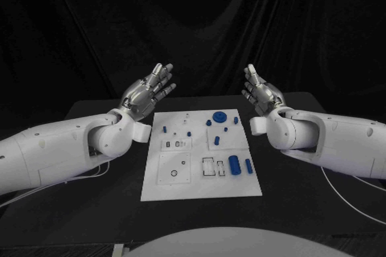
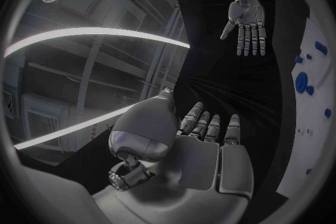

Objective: Assemble the parts on the task board

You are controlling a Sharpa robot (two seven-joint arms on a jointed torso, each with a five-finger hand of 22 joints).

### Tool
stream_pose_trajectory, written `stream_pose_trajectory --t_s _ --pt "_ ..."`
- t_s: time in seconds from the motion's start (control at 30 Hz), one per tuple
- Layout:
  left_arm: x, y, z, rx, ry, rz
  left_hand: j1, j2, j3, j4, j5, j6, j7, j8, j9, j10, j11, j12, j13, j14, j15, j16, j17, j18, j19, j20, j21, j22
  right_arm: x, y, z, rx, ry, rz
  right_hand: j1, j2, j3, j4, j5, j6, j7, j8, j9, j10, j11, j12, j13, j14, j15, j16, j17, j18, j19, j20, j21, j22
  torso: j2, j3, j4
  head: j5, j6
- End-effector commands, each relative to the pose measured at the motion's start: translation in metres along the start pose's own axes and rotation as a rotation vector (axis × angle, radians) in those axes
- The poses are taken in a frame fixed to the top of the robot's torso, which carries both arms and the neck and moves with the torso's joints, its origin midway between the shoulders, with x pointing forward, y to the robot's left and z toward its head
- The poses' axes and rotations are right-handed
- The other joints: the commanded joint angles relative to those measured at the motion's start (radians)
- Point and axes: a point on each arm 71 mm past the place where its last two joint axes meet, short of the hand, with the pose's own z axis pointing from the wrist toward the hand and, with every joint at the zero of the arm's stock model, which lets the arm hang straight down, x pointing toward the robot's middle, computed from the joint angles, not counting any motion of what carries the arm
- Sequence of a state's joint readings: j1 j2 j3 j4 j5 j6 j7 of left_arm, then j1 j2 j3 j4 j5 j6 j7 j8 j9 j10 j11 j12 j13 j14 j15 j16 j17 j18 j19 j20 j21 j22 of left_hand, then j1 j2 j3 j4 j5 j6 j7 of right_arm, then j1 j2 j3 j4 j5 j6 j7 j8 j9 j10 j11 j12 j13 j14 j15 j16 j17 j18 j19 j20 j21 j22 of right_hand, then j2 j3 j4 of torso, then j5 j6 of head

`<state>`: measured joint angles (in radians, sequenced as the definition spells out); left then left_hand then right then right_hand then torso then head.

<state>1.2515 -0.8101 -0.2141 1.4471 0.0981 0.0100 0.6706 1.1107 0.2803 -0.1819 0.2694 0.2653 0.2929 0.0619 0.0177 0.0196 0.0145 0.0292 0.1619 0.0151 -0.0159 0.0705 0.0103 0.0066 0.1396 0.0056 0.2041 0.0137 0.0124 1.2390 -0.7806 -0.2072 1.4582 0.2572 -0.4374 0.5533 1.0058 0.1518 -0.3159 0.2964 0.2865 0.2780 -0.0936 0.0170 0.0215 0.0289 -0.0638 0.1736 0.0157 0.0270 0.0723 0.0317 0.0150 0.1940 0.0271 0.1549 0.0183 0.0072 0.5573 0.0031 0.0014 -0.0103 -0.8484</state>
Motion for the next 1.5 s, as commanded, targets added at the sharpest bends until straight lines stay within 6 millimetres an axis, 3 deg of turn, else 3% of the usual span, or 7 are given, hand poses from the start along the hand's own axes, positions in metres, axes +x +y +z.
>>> stream_pose_trajectory --t_s 0.03,0.13,0.33,0.53,0.7,1.0,1.5 --pt "0.003 -0.012 -0.003 0.127 0.030 -0.024 0.027 -0.003 -0.048 0.022 0.028 0.035 0.009 0.022 0.019 0.007 0.011 0.034 0.014 0.021 0.013 -0.003 -0.002 0.041 0.026 0.002 0.012 0.006 0.001 0.011 0.002 -0.047 0.083 -0.048 0.041 -0.008 0.008 -0.008 0.018 0.044 0.018 0.025 0.016 0.001 0.014 0.036 0.014 0.050 0.035 0.058 0.012 -0.033 0.046 0.040 0.034 0.025 0.002 -0.0007 -0.0004 -0.014 -0.024" --pt "0.001 -0.017 -0.008 0.132 0.031 -0.011 0.041 -0.003 -0.049 0.021 0.036 0.042 0.010 0.022 0.019 0.007 0.013 0.037 0.014 0.021 0.013 -0.002 -0.002 0.041 0.025 0.003 0.011 0.006 -0.004 0.026 0.004 -0.094 0.088 -0.101 0.107 -0.032 0.028 -0.011 0.047 0.111 0.052 0.031 0.021 0.038 0.063 0.099 0.020 0.212 0.115 0.183 0.032 -0.026 0.224 0.126 0.129 0.070 0.003 -0.0004 -0.0007 -0.020 -0.024" --pt "0.001 -0.027 -0.018 0.141 0.055 0.031 0.064 -0.005 -0.049 0.021 0.048 0.049 0.012 0.023 0.020 0.006 0.015 0.042 0.014 0.022 0.019 0.001 -0.001 0.041 0.028 0.008 0.013 0.007 -0.009 0.065 0.006 -0.207 0.094 -0.243 0.238 -0.077 0.056 -0.016 0.120 0.295 0.099 0.055 0.039 0.229 0.175 0.310 0.040 0.599 0.154 0.348 0.054 -0.050 0.608 0.134 0.308 0.134 0.008 -0.0031 0.0016 -0.025 -0.024" --pt "0.002 -0.034 -0.027 0.136 0.070 0.046 0.084 -0.005 -0.051 0.022 0.064 0.055 0.016 0.023 0.020 0.008 0.019 0.048 0.015 0.024 0.027 0.005 0.000 0.041 0.030 0.017 0.016 0.008 -0.001 0.106 0.013 -0.306 0.156 -0.576 0.380 -0.090 0.078 -0.085 0.127 0.387 0.108 0.059 0.046 0.360 0.190 0.366 0.047 0.913 0.059 0.434 0.105 -0.010 0.857 0.087 0.396 0.156 0.023 -0.0067 0.0037 -0.018 -0.024" --pt "0.002 -0.037 -0.032 0.137 0.068 0.052 0.096 -0.004 -0.051 0.022 0.081 0.056 0.018 0.023 0.020 0.007 0.021 0.050 0.015 0.025 0.033 0.008 0.000 0.041 0.032 0.022 0.017 0.009 0.014 0.125 0.021 -0.383 0.241 -0.995 0.488 -0.094 0.130 -0.149 0.021 0.595 0.186 0.105 0.069 0.573 0.151 0.371 0.046 1.259 -0.074 0.610 0.213 -0.011 1.170 -0.046 0.547 0.224 0.042 -0.0110 0.0076 -0.014 -0.024" --pt "-0.001 -0.039 -0.037 0.132 0.052 0.047 0.103 -0.002 -0.052 0.023 0.091 0.057 0.018 0.023 0.020 0.007 0.020 0.051 0.015 0.027 0.041 0.013 0.002 0.040 0.035 0.028 0.020 0.010 0.039 0.113 0.036 -0.373 0.394 -1.661 0.500 -0.166 0.230 -0.141 -0.096 0.623 0.095 0.060 0.060 0.735 0.128 0.229 0.046 1.399 -0.118 0.866 0.485 -0.012 1.281 -0.095 0.699 0.336 0.084 -0.0210 0.0162 -0.004 -0.024" --pt "0.001 -0.040 -0.042 0.119 0.046 0.009 0.127 0.004 -0.048 0.022 0.130 0.062 0.020 0.023 0.020 0.003 0.019 0.053 0.015 0.034 0.073 0.030 0.006 0.039 0.043 0.051 0.027 0.014 0.047 0.089 0.044 -0.227 0.471 -1.949 0.499 -0.241 0.338 -0.143 -0.081 0.639 0.068 0.050 0.067 0.746 0.113 0.086 0.049 1.417 -0.129 1.043 0.750 -0.011 1.234 -0.105 0.816 0.455 0.110 -0.0376 0.0643 -0.024 0.016"
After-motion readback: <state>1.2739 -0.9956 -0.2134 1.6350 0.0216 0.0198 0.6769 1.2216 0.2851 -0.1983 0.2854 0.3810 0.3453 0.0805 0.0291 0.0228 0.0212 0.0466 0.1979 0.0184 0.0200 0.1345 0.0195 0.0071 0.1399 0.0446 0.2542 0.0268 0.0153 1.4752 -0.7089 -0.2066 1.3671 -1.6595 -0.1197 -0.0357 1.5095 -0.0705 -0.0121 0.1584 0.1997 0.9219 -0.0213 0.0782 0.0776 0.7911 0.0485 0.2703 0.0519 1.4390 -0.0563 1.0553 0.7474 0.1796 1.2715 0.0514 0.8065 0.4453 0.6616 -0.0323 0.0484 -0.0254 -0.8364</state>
